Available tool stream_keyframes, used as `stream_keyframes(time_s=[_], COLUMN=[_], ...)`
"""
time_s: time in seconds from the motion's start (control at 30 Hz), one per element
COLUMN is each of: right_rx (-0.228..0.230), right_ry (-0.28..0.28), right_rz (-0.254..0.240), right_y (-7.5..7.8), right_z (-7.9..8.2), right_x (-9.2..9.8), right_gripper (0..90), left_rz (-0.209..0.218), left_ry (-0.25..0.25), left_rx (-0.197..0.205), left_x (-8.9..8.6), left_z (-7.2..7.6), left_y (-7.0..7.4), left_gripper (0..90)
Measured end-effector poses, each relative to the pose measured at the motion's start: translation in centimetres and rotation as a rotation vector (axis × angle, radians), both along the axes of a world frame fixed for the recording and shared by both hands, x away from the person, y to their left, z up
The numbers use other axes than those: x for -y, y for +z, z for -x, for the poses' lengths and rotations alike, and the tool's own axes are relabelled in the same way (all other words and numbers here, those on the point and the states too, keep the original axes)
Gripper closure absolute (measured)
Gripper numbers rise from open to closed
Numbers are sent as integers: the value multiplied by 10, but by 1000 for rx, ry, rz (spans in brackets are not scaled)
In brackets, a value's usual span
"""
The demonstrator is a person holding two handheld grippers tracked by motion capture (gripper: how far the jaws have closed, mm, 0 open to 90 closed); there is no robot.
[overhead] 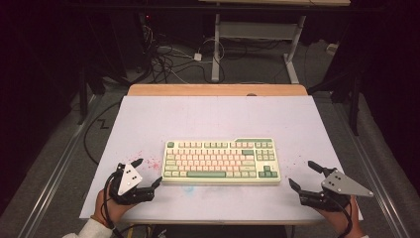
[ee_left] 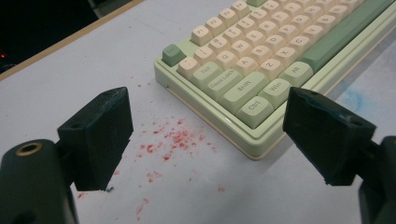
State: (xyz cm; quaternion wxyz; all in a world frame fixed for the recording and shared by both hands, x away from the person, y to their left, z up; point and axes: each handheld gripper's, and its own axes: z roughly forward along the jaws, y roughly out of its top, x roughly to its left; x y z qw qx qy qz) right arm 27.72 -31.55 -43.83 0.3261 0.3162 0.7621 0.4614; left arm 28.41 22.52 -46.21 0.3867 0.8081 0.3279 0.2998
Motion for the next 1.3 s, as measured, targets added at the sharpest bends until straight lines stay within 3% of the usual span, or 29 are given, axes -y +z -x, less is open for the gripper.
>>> stream_keyframes(time_s=[0.6,0.7,1.13,1.3], right_rx=[4,5,11,20], right_ry=[15,20,56,78], right_rz=[12,11,5,27], right_y=[5,7,14,16], right_z=[1,1,-13,-19], right_x=[-6,-9,-26,-37], right_gripper=[191,194,193,192], left_rz=[4,15,11,17], left_ry=[-24,-24,-54,-67], left_rx=[12,-4,-6,-16], left_x=[-2,-1,7,12], left_z=[2,3,-10,-15], left_y=[3,4,13,16], left_gripper=[154,154,154,154])
